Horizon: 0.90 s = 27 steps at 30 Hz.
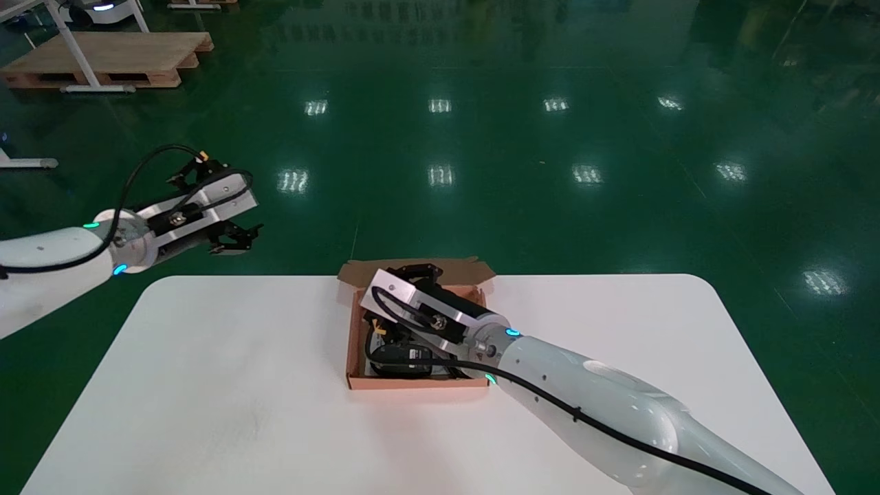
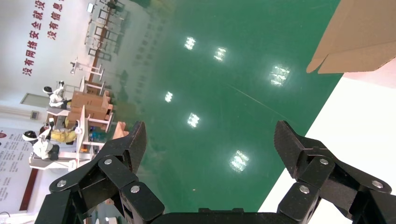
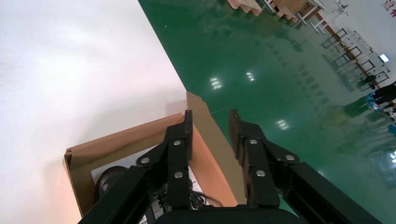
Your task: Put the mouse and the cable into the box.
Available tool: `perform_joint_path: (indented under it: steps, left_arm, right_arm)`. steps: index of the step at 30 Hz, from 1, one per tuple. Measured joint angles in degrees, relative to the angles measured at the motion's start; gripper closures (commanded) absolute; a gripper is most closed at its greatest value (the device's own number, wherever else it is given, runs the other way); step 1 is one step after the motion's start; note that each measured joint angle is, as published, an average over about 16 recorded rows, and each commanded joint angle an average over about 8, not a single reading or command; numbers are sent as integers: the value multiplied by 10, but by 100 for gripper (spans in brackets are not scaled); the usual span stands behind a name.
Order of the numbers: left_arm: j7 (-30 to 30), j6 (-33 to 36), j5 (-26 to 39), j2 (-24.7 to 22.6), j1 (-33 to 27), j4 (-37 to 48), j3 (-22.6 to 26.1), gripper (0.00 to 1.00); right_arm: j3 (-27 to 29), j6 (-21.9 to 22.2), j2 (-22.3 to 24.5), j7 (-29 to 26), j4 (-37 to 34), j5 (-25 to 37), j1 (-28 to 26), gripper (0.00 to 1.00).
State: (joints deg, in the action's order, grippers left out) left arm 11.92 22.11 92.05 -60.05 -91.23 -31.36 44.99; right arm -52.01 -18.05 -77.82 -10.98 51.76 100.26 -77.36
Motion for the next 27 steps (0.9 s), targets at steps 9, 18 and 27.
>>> perform_joint_path:
  steps: [9,18,27]
  left_arm:
    - [0,0,0,0,0,0,0,0]
    - [-6,18,-15,7,9,-12,-9,0]
    - [-32,89,-71,36,42,-60,-41,0]
  right_arm:
    - [32,-59,36,1,20,-49,14,0]
    - [85,-158,99,1,52,-135,37,0]
    - [139,-260,164,1,85,-224,61,0]
